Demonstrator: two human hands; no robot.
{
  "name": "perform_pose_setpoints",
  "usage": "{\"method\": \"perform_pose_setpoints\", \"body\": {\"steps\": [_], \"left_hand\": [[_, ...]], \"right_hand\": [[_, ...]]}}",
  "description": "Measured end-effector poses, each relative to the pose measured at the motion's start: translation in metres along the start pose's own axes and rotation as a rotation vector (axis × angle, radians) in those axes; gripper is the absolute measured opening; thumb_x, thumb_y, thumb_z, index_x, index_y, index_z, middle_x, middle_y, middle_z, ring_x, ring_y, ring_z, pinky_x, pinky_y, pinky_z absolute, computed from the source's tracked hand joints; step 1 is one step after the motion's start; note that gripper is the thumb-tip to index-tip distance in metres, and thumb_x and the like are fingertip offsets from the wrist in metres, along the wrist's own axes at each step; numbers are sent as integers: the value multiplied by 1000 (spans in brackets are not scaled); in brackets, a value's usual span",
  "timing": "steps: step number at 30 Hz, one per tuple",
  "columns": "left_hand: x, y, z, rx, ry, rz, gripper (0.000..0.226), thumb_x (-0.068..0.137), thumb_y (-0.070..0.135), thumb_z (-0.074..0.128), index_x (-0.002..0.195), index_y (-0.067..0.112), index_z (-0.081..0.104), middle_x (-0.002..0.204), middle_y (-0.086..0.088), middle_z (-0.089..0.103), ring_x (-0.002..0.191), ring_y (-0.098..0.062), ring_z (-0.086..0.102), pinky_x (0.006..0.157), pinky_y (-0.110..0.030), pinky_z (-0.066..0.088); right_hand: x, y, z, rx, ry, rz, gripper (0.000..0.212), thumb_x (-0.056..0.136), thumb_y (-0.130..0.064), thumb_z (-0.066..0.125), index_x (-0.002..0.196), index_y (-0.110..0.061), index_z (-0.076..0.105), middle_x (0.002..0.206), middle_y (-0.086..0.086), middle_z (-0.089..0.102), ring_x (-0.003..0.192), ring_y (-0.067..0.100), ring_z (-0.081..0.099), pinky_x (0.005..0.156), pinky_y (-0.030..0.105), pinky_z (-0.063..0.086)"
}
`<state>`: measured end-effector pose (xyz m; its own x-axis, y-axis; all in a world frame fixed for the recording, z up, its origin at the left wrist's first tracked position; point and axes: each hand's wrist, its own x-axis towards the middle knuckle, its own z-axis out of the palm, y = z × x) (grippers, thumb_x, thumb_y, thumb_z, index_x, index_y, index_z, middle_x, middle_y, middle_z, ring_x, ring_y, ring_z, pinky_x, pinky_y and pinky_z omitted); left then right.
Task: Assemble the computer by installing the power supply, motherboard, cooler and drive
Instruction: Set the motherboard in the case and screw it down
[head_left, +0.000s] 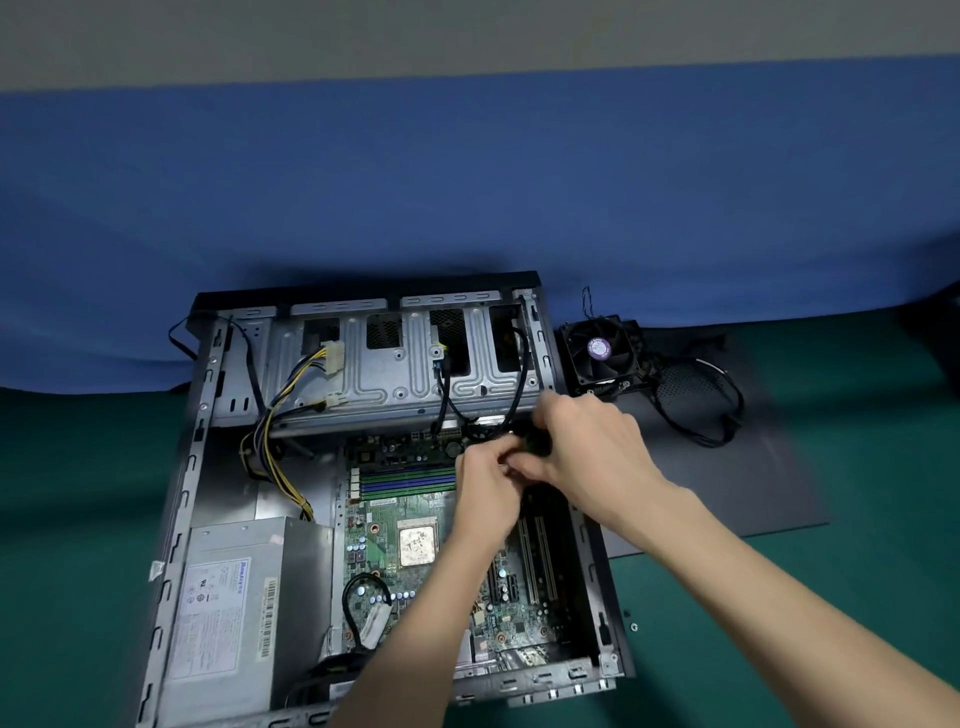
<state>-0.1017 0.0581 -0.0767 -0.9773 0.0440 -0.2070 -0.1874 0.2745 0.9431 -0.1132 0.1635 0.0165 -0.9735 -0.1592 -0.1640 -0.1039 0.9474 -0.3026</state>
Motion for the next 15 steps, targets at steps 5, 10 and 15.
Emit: {"method": "perform_pose_setpoints", "body": {"steps": [5,10,15], "left_hand": [[-1,1,0,-1,-60,-18,43,75,-21,44,77,16,67,72,1,67,67,-7,59,66,-19,49],[-1,9,2,-93,-9,-83,38,78,-20,44,67,12,60,59,10,54,56,1,50,52,-6,37],[-6,3,0,3,-38,-66,43,72,-24,47,72,17,60,80,-5,64,80,-12,59,73,-21,46]], "right_hand": [[0,1,5,35,-27,22,31,86,-33,64,84,-17,38,79,3,50,87,35,59,61,33,33],[-1,3,5,3,21,0,37,82,-39,68,95,-17,41,85,2,59,86,32,61,61,35,35],[-1,2,8,-24,21,11,34,92,-42,56,81,-15,40,80,5,55,86,35,59,61,34,30]]}}
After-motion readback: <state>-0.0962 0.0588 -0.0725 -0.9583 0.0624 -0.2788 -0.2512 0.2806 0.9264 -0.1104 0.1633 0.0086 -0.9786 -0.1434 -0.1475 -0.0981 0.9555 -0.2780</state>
